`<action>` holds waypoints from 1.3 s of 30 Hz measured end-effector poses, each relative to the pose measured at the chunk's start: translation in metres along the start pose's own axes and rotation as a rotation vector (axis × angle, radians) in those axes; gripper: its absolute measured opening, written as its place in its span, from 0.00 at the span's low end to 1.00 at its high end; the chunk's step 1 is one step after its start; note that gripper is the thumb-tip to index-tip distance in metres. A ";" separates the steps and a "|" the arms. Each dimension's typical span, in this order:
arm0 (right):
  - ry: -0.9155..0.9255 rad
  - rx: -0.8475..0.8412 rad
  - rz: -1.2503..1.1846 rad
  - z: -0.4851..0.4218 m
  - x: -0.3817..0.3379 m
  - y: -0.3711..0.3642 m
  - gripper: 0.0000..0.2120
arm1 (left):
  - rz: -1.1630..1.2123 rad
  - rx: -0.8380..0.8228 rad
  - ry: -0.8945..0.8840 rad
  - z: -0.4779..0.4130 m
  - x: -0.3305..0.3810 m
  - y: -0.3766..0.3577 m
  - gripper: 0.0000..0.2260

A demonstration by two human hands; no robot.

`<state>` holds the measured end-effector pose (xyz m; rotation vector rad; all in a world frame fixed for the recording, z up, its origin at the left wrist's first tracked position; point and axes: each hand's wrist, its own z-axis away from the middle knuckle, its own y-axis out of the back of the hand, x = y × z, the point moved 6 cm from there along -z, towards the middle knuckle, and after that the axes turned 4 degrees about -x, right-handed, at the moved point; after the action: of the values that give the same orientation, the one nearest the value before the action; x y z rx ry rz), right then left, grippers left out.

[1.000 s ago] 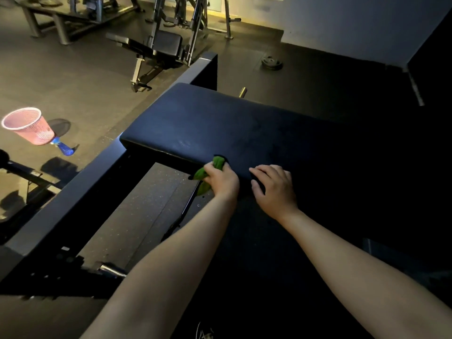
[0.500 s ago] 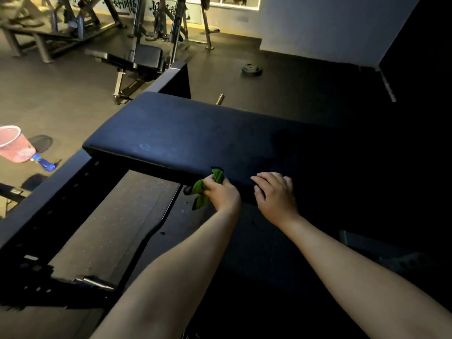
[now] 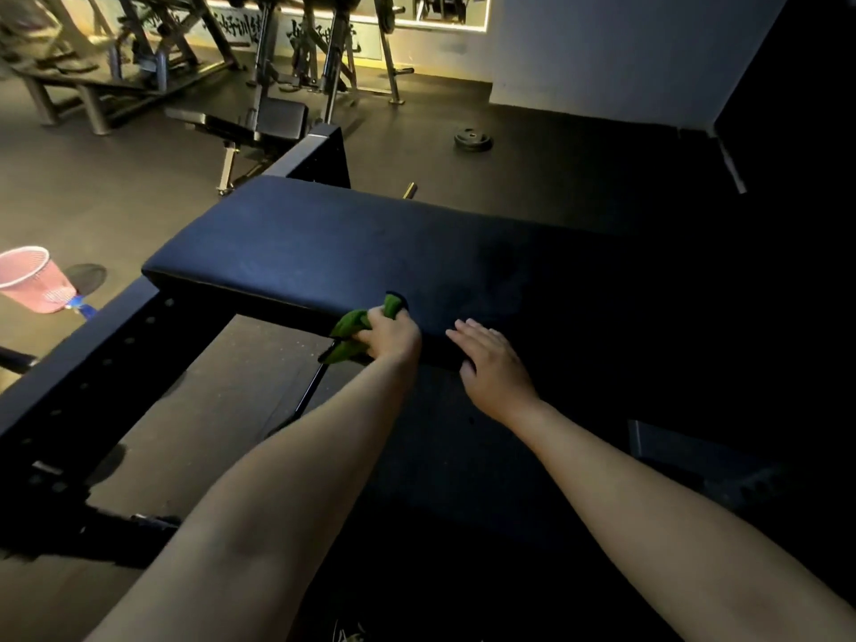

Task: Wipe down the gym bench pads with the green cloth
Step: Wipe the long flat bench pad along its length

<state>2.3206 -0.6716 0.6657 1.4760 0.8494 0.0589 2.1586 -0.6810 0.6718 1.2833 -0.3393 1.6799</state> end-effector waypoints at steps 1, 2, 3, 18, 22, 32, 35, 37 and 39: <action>0.013 -0.005 -0.019 0.002 0.002 0.003 0.27 | -0.033 -0.011 -0.019 0.008 -0.005 -0.010 0.17; 0.027 -0.005 -0.036 0.005 0.004 0.006 0.26 | -0.046 -0.025 -0.046 0.018 -0.011 -0.022 0.16; 0.036 0.001 -0.047 0.010 0.007 0.008 0.26 | -0.041 -0.047 -0.074 0.030 -0.018 -0.034 0.15; 0.070 0.092 -0.393 0.016 -0.042 0.032 0.34 | 0.290 -0.250 -0.387 0.081 0.016 -0.017 0.16; -0.222 0.328 -0.511 -0.012 -0.043 0.042 0.04 | 0.047 -0.261 -0.532 0.051 0.034 -0.001 0.16; -0.697 0.324 -0.118 -0.004 0.053 0.062 0.25 | -0.848 -0.247 -0.676 -0.011 0.002 -0.023 0.31; -0.732 0.117 -0.009 -0.020 0.048 0.040 0.39 | -0.851 -0.197 -0.811 -0.013 -0.001 -0.012 0.30; -0.629 0.098 0.087 -0.039 0.032 0.027 0.32 | -0.828 -0.207 -0.905 -0.020 -0.001 -0.002 0.30; -0.534 0.127 0.085 -0.055 0.014 0.017 0.26 | -0.783 -0.261 -0.922 -0.023 0.000 0.007 0.28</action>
<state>2.3096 -0.6157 0.6808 1.5449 0.3615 -0.3191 2.1392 -0.6684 0.6650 1.6332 -0.4817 0.3195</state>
